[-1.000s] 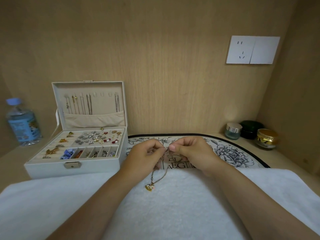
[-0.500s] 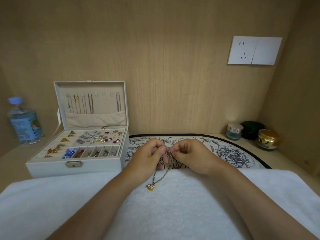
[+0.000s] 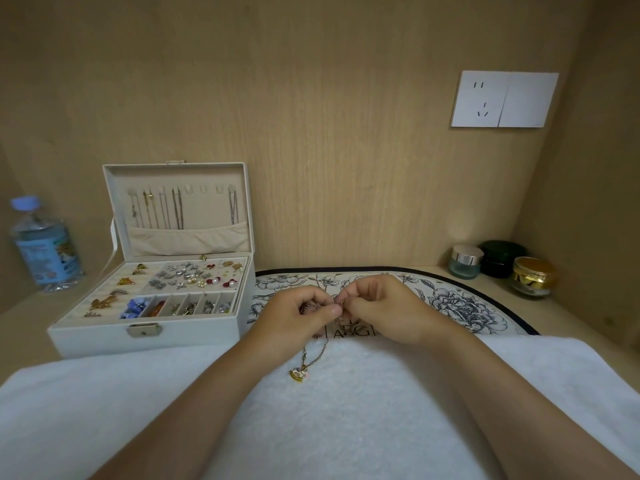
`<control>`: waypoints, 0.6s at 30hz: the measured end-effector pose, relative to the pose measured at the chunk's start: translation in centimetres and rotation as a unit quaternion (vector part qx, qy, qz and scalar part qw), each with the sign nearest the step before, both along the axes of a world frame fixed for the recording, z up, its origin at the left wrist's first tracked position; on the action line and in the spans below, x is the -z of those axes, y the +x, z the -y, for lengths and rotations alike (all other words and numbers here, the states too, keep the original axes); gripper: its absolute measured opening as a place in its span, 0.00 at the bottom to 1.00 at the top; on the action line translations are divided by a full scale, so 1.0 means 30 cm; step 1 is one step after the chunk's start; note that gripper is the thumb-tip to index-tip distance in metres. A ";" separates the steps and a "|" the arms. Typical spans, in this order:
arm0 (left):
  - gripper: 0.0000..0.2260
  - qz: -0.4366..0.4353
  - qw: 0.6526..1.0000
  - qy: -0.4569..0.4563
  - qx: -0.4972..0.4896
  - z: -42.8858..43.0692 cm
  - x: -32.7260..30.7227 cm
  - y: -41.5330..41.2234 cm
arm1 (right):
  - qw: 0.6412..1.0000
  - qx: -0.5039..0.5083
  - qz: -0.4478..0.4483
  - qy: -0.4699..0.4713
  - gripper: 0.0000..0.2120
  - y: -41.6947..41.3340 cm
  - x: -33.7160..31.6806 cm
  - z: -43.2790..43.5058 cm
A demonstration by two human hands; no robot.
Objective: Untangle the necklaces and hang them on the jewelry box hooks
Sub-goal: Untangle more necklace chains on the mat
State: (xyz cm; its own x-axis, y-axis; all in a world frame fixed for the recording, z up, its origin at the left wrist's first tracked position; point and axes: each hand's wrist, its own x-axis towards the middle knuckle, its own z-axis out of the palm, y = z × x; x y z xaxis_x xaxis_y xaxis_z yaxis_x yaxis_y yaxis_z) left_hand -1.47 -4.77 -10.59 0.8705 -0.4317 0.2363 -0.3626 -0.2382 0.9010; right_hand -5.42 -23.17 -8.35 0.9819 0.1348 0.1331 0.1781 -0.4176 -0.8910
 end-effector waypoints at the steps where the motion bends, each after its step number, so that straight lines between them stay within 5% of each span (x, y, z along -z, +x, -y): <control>1: 0.03 0.002 1.000 -0.002 -0.002 0.000 -0.003 -0.002 | 1.000 0.001 -0.004 -0.003 0.09 0.001 0.000 -0.001; 9: 0.07 0.052 0.998 -0.015 -0.026 0.010 -0.002 -0.001 | 0.992 -0.020 -0.111 0.056 0.12 -0.008 -0.017 -0.027; 18: 0.13 -0.078 0.997 -0.001 0.025 -0.009 0.001 0.012 | 0.993 0.013 -0.057 0.101 0.14 0.000 -0.013 -0.024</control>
